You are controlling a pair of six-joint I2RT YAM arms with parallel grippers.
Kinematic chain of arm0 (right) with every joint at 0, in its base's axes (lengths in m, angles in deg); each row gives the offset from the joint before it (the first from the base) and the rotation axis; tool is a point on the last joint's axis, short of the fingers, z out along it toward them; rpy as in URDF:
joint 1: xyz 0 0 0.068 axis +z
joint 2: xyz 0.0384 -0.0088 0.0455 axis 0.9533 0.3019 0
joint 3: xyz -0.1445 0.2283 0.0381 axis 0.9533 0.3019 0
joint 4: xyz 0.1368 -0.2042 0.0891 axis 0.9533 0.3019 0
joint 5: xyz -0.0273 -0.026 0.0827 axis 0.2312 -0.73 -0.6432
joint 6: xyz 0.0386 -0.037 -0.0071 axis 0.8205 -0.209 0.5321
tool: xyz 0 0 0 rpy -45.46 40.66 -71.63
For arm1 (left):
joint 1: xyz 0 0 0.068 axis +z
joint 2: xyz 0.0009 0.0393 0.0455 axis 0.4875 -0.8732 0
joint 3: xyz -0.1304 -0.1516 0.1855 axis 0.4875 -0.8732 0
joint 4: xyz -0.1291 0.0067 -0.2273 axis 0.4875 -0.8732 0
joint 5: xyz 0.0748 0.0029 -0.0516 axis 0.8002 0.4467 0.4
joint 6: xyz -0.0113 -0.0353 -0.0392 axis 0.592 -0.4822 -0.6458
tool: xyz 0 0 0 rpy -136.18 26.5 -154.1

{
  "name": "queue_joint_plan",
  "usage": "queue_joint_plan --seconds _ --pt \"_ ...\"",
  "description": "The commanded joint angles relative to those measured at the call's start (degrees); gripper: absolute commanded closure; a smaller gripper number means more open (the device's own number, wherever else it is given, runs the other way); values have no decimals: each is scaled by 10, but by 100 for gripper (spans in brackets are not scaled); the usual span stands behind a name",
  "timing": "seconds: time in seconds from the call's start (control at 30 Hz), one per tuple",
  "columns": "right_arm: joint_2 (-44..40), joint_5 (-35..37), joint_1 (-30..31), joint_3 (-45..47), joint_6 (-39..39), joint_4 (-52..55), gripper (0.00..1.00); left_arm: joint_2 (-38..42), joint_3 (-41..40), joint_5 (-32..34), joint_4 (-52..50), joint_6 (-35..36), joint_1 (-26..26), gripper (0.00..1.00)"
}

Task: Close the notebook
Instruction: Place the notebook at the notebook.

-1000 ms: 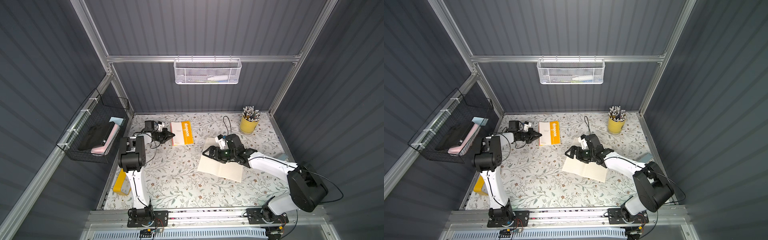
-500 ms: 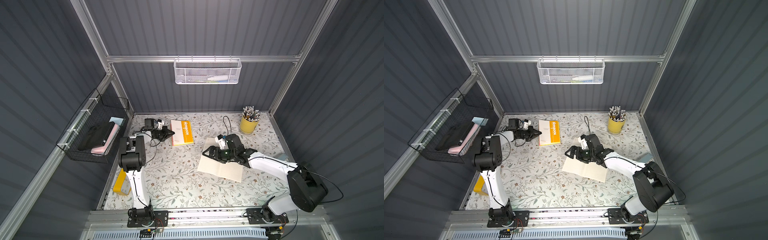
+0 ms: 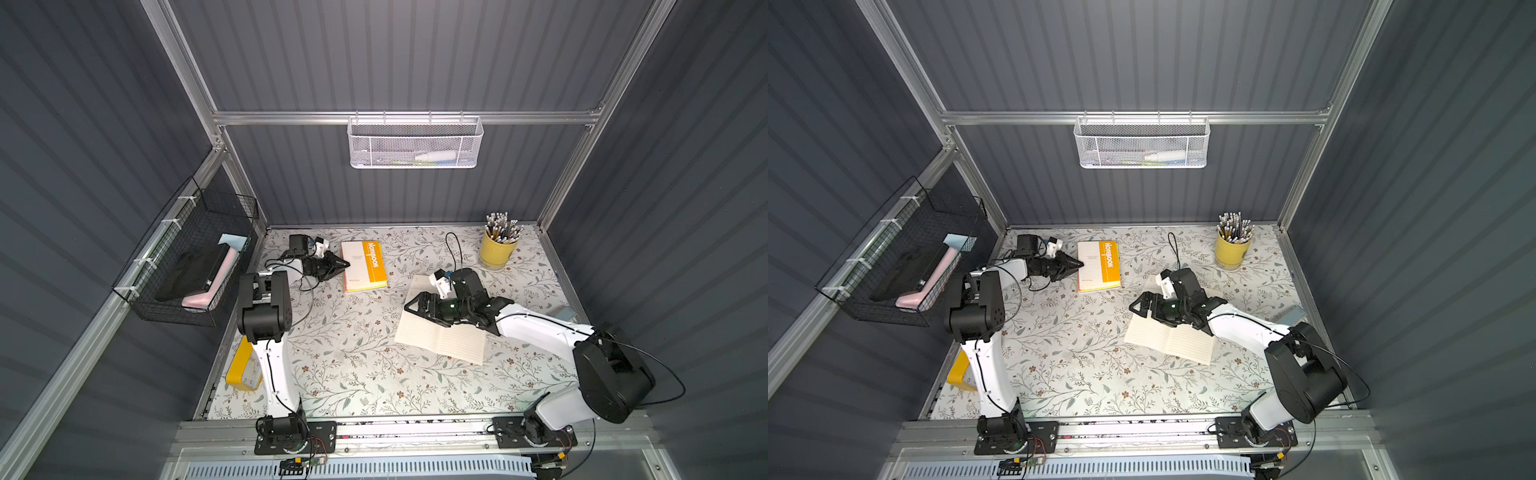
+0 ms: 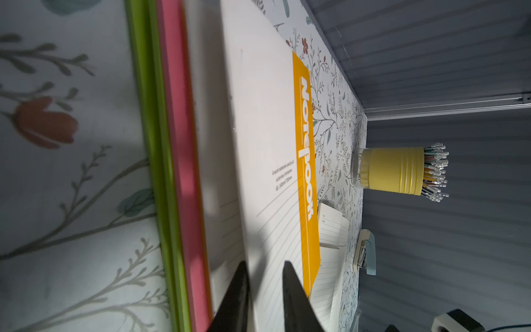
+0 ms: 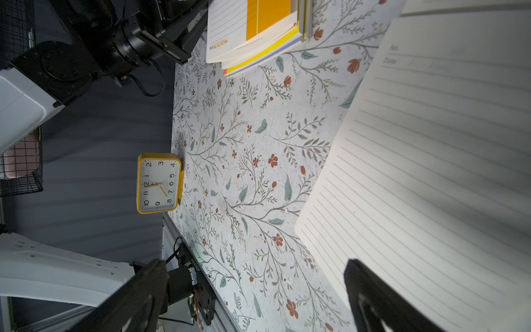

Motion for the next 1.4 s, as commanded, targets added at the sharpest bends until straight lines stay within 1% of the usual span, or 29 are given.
queue_joint_plan --seconds 0.0,0.3,0.47,0.57,0.63,0.7,0.8,0.87,0.93,1.0,1.07,1.17,1.27,1.37 --pt "9 -7 -2 -3 0 -5 1 -2 27 14 -40 32 4 77" --pt "11 -8 -2 0 2 -9 1 17 71 56 -111 76 4 74" --pt "11 -10 -3 1 4 -10 1 34 75 94 -132 88 4 72" --pt "9 -8 -3 1 3 -8 1 55 59 96 -120 78 4 72" --pt "6 -4 -2 1 1 -3 1 75 37 84 -95 57 0 72" --pt "2 3 -3 1 -2 4 1 103 12 79 -86 53 -14 72" --pt "-4 4 -10 4 -10 16 1 153 -37 80 -80 46 -47 72" --pt "-15 2 -23 18 -13 19 1 189 -79 77 -70 32 -73 70" --pt "-34 -1 -46 42 -14 19 1 233 -145 86 -40 14 -101 68" --pt "-57 -14 -81 69 -17 19 1 279 -207 95 -4 -13 -125 68" --pt "-78 -26 -117 92 -25 22 1 315 -263 90 33 -45 -139 68" --pt "-107 -24 -160 110 -49 53 1 360 -338 84 87 -82 -164 66" --pt "-120 -12 -188 120 -73 85 1 381 -375 89 92 -79 -199 60" --pt "-117 8 -206 129 -78 110 1 387 -403 100 94 -74 -228 57"
